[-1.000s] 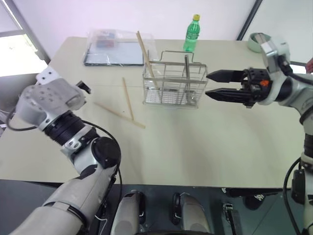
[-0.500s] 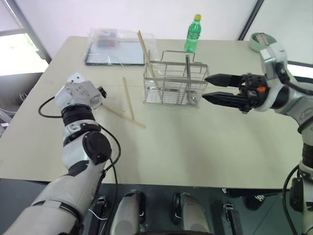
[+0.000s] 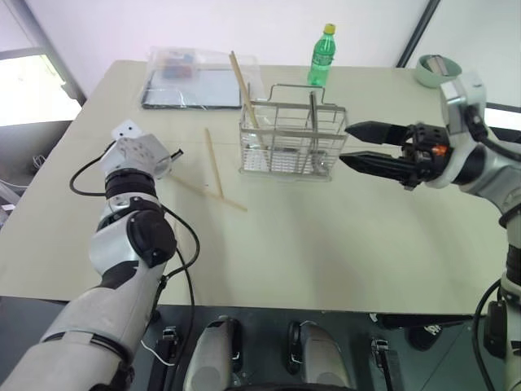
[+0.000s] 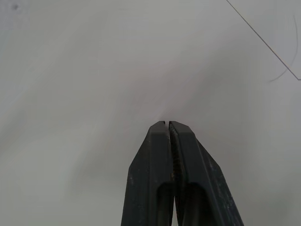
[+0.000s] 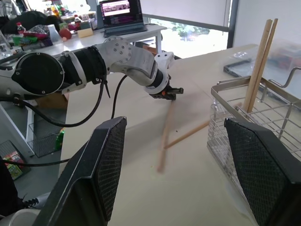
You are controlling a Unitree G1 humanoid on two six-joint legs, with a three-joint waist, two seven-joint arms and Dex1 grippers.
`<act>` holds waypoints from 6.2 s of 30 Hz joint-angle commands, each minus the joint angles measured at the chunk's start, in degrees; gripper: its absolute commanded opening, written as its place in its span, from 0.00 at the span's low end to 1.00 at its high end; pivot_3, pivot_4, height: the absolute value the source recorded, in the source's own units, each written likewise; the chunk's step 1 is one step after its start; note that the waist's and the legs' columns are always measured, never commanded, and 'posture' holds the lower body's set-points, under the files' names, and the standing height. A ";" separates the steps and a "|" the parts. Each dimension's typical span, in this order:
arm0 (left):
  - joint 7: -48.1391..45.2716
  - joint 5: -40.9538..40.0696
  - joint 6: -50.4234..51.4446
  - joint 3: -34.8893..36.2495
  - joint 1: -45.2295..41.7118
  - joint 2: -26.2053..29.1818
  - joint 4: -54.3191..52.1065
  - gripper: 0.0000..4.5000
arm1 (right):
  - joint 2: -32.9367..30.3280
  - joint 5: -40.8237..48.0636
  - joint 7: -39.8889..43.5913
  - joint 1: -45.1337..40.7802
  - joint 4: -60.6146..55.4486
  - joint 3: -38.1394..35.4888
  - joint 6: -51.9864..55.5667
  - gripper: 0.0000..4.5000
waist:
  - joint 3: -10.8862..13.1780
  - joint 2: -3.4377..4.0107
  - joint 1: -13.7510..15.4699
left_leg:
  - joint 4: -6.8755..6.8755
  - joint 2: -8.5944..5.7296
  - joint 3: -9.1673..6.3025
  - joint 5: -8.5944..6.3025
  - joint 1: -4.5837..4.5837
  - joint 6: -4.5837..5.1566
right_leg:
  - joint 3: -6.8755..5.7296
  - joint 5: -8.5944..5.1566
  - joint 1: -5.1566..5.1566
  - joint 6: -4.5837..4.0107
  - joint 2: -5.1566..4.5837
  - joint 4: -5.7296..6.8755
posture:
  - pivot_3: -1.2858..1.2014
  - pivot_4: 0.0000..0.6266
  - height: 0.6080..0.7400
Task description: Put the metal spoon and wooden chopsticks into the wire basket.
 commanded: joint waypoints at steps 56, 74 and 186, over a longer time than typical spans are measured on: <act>14.38 -10.08 5.46 -0.87 2.90 -7.53 -13.96 0.75 | 0.87 0.62 -2.87 -0.38 -0.80 -0.27 -1.36 0.76 | 0.03 -0.07 0.01 | 0.00 0.00 0.03 0.02 -0.04 -0.01 | 0.01 0.00 -0.02 0.00 0.02 -0.01 | 0.52 0.24 0.75; 11.95 -10.51 1.50 -2.11 1.30 -2.27 -11.41 0.02 | 0.65 0.35 -2.89 -1.28 0.78 -0.56 -1.59 0.76 | 0.03 -0.07 -0.06 | 0.00 0.01 0.02 0.01 -0.04 0.01 | 0.01 0.00 -0.03 0.00 0.03 0.00 | 0.52 0.24 0.75; -32.57 2.77 -4.03 -22.82 -9.22 1.77 19.57 0.01 | 1.00 2.59 -11.60 5.11 -2.71 -5.09 -3.14 0.76 | 0.13 -0.38 -0.19 | 0.16 0.02 0.09 0.02 -0.27 0.06 | 0.02 0.04 -0.17 0.09 0.02 0.00 | 0.52 0.24 0.75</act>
